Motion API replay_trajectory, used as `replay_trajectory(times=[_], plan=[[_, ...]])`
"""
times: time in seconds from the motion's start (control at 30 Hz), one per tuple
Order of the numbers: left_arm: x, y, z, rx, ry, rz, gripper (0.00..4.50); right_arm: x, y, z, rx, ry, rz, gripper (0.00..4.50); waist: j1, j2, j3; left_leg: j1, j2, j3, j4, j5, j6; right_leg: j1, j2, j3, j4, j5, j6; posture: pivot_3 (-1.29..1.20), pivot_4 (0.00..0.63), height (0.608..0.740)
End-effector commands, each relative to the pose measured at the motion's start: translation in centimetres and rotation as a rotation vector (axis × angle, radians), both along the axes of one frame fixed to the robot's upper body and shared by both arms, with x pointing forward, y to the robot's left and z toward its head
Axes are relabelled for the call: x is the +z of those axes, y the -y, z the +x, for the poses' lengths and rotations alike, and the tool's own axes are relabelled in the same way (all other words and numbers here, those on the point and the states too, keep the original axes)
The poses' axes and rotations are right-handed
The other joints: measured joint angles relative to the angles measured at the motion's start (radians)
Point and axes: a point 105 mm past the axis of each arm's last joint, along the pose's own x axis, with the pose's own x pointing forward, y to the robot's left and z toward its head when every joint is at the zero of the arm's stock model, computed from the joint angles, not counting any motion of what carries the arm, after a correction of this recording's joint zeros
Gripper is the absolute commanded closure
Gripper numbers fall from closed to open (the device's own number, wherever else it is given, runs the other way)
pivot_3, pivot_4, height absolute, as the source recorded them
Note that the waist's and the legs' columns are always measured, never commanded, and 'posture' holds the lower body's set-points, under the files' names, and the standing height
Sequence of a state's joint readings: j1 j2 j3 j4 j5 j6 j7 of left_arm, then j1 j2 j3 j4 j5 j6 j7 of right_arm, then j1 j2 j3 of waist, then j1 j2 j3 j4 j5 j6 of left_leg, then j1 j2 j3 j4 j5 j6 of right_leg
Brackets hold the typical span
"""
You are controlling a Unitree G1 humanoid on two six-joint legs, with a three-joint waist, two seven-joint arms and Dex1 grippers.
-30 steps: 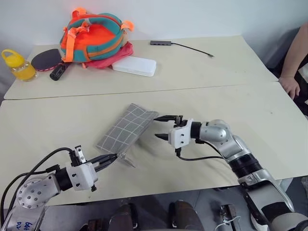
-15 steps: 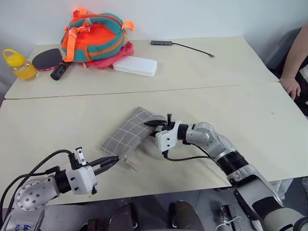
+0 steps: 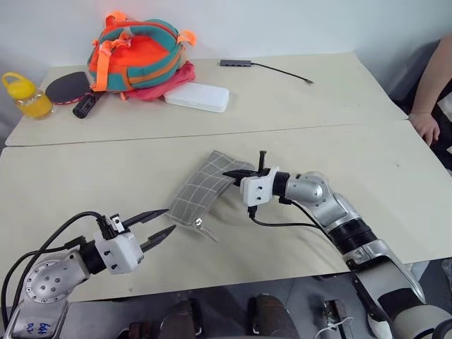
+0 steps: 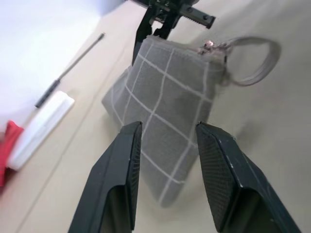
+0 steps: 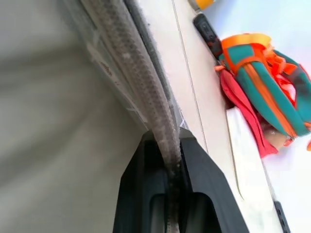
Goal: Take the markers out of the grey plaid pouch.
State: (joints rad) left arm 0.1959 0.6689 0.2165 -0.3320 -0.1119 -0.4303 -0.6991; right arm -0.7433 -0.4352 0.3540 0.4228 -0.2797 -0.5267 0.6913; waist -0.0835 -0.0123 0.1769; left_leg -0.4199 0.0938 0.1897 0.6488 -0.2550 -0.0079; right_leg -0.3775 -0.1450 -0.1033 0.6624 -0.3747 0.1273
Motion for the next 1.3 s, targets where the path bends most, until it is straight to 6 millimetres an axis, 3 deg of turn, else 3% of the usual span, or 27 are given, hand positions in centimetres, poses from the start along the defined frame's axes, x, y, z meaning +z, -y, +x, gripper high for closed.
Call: replay_trajectory(times=[0.03, 0.13, 0.83, 1.3], plan=[[-0.1, 0.9, -0.2, -0.049, 0.004, -0.018, 2.62, 1.8, -0.6, -0.2, 0.000, -0.007, 0.090, 4.50, 0.000, 0.000, 0.000, 0.000, 0.000, 0.000, 0.000, 0.000, 0.000, 0.000, 0.000, 0.000, 0.000, 0.000, 0.000, 0.00, 0.150, 0.740], [-0.4, 1.6, -0.6, -0.085, -0.023, -0.027, 2.62, 1.6, -0.8, -0.2, -0.017, -0.022, 0.096, 4.50, 0.001, 0.000, 0.000, 0.000, 0.000, 0.000, 0.000, 0.000, 0.000, 0.000, 0.000, 0.000, 0.000, 0.000, 0.000, 0.00, 0.150, 0.740], [-0.8, 0.5, 0.5, -0.014, 0.067, 0.001, 2.62, 1.6, -0.5, -0.2, -0.048, -0.063, 0.102, 4.50, 0.002, 0.000, 0.000, 0.000, 0.000, 0.000, 0.000, 0.000, 0.000, 0.000, 0.000, 0.000, 0.000, 0.000, 0.000, 0.00, 0.150, 0.740], [-1.1, 1.3, 1.7, -0.018, 0.084, -0.002, 2.62, 1.3, -0.8, -0.5, -0.038, -0.062, 0.079, 4.50, 0.002, 0.000, 0.000, 0.000, 0.000, 0.000, 0.000, 0.000, 0.000, 0.000, 0.000, 0.000, 0.000, 0.000, 0.000, 0.00, 0.150, 0.740]])
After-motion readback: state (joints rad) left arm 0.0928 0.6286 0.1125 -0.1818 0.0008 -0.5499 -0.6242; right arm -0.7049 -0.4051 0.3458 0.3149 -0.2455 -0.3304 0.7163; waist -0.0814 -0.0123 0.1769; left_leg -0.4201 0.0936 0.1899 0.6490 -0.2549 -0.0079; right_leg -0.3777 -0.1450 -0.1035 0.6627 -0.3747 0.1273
